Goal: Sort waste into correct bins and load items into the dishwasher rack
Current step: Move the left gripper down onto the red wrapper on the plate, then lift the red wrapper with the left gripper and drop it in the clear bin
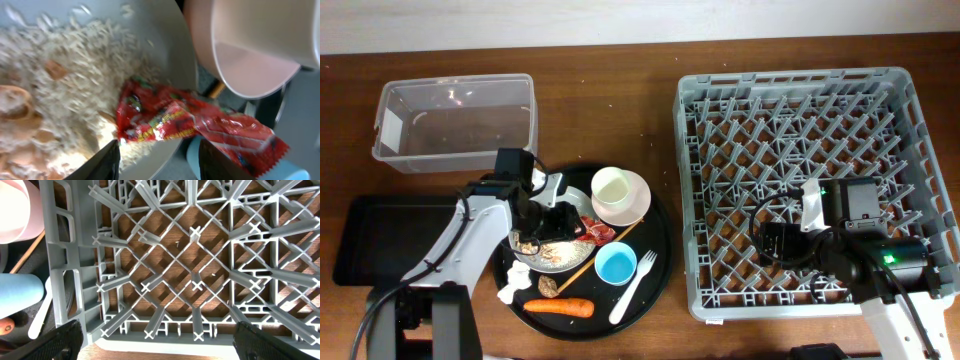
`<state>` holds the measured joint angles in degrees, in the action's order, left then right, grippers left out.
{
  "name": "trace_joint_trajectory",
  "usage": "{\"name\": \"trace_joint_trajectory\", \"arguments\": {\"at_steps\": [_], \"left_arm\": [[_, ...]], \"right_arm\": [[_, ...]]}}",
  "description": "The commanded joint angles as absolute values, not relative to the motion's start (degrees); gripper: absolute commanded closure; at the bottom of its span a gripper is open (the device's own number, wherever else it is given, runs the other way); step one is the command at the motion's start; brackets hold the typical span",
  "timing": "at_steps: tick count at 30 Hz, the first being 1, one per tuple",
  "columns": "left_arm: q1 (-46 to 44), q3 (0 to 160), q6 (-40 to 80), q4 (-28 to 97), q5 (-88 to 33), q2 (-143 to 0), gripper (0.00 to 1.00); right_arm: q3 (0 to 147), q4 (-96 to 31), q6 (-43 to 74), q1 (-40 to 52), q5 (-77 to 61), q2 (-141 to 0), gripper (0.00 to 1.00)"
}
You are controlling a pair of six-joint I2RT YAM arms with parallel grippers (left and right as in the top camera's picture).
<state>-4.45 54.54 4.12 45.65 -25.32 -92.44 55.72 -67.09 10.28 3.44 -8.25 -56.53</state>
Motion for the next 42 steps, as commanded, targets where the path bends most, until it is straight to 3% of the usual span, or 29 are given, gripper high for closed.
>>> {"name": "trace_joint_trajectory", "arguments": {"at_steps": [1,4,8,10,15,16,18,22,26,30,31,37,42], "left_arm": [[-4.62,54.15,3.9,48.42,-33.71,-93.12,0.5],[-4.62,54.15,9.06,51.99,-31.77,-93.12,0.49],[-5.19,53.49,26.35,49.98,-30.57,-93.12,0.45],[-7.25,52.51,36.4,47.09,-24.14,-93.12,0.46],[-12.01,49.5,44.6,40.23,-20.8,-93.12,0.47],[-12.84,49.3,45.06,39.35,-17.15,-93.12,0.53],[-13.13,49.3,45.21,38.46,-15.49,-93.12,0.53],[-13.06,49.32,45.19,36.16,-14.96,-93.1,0.68],[-13.08,49.32,45.17,33.69,-14.98,-93.1,0.76],[-13.08,49.32,45.15,32.99,-14.96,-93.1,0.91],[-13.08,49.32,45.06,32.51,-14.96,-93.1,0.99],[-12.95,49.87,40.12,32.14,-14.94,-89.82,0.99],[-9.52,53.87,31.11,34.13,-9.23,-74.37,0.99]], "right_arm": [[56.71,-67.11,9.93,3.75,-8.38,-56.42,0.01],[56.71,-67.11,9.93,3.75,-8.38,-56.42,0.01],[56.71,-67.11,9.93,3.75,-8.38,-56.42,0.01],[56.71,-67.11,9.93,3.75,-8.38,-56.42,0.01],[56.71,-67.11,9.93,3.75,-8.38,-56.42,0.01],[56.71,-67.11,9.93,3.75,-8.38,-56.42,0.01],[56.71,-67.11,9.93,3.75,-8.38,-56.42,0.01],[56.71,-67.13,9.93,3.75,-8.38,-56.42,0.01],[56.71,-67.16,9.93,3.75,-8.38,-56.42,0.01],[56.71,-67.13,9.93,3.75,-8.38,-56.42,0.01],[56.71,-67.13,9.93,3.75,-8.38,-56.42,0.01],[56.71,-67.13,9.93,3.75,-8.38,-56.42,0.01],[56.71,-67.16,9.93,3.75,-8.38,-56.42,0.01]]}}
